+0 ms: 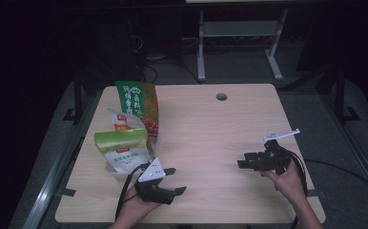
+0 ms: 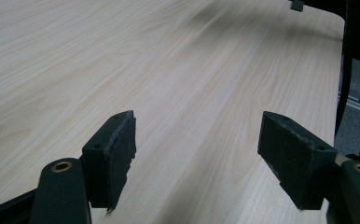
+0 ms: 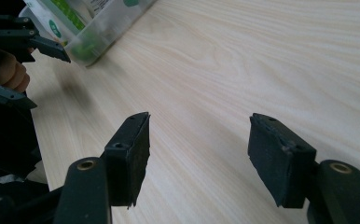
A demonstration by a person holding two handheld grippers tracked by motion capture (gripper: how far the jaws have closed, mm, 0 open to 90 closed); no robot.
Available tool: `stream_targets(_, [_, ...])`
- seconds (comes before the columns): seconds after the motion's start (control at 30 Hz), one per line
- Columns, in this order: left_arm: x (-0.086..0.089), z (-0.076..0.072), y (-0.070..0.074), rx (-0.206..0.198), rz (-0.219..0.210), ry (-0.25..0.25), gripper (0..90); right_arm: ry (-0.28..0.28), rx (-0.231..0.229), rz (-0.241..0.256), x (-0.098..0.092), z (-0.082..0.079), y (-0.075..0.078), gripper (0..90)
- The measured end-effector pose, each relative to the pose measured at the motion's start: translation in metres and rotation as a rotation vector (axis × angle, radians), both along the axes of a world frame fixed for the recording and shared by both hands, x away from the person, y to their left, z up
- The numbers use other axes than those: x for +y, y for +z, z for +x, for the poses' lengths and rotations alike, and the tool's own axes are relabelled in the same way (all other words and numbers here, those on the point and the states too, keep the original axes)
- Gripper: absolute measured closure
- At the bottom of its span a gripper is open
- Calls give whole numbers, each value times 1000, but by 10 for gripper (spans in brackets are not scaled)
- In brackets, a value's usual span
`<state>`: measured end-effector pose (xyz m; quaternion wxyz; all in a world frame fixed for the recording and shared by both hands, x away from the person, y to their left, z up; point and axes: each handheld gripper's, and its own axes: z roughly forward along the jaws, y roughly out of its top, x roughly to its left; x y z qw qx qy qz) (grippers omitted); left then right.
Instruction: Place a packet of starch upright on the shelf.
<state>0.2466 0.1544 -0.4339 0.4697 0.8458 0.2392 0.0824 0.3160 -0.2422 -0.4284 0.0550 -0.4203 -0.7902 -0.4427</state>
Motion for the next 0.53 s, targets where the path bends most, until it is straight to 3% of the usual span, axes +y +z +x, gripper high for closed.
stream_targets(0.23, [0,0,0,-1,1,-3,276,-17,-6,4,-6,-15,-5,374])
stream_targets(0.4, [0,1,-1,-6,3,-10,276,-22,-35,-6,-2,-31,-7,370])
stream_targets(0.53, [-1,0,-1,-8,3,-16,276,-36,-63,25,-4,-40,-4,370])
